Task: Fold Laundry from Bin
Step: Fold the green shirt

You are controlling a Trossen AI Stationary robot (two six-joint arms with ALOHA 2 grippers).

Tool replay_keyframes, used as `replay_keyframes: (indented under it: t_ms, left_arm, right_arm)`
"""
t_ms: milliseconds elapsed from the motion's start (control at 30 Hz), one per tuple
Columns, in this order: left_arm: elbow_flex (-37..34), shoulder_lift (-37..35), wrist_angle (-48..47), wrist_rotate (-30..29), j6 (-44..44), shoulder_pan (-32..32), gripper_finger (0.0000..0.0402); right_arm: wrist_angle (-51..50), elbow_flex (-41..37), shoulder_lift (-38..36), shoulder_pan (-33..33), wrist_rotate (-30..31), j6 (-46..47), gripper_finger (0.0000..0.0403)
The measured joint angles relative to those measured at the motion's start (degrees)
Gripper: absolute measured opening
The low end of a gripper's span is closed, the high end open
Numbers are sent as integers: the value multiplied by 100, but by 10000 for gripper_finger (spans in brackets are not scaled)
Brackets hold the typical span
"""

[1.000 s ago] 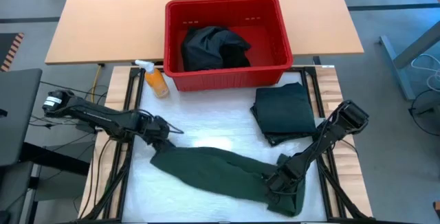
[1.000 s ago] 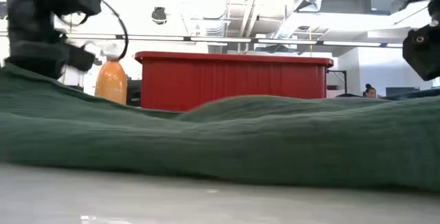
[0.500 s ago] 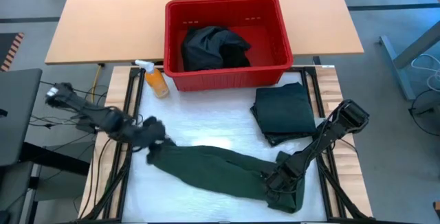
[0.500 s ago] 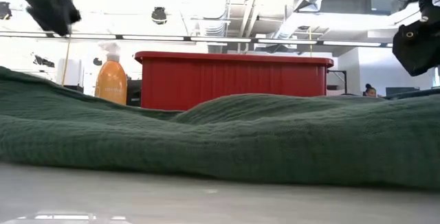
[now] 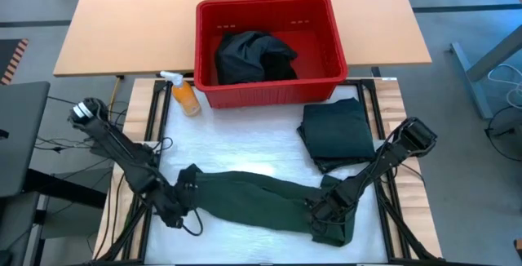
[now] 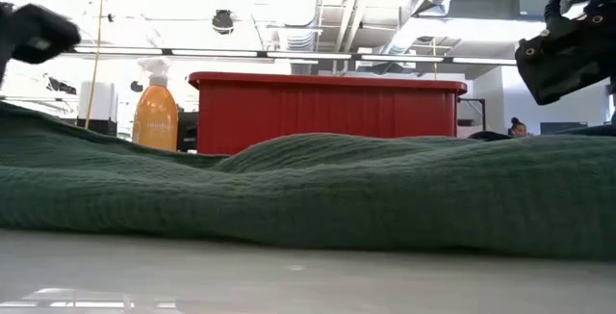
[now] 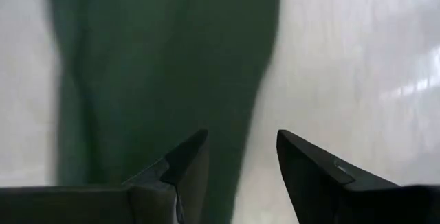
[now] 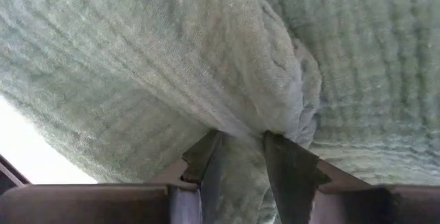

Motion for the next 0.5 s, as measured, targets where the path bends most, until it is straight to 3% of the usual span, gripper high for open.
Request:
replay_keyframes:
  t_ms: [167,367,500]
  left_arm:
    - [1,613,6,374,238,-90,162]
    - [1,1287,-488,-94,-274,-30,159]
    - [3,1425,-502,-130,-308,-11,111]
  right_arm:
    - [-2,0,-1,-2,-111,40,140]
    - [0,2,-2,-2,-124,69,140]
    - [2,2,-2,16,-148,94,140]
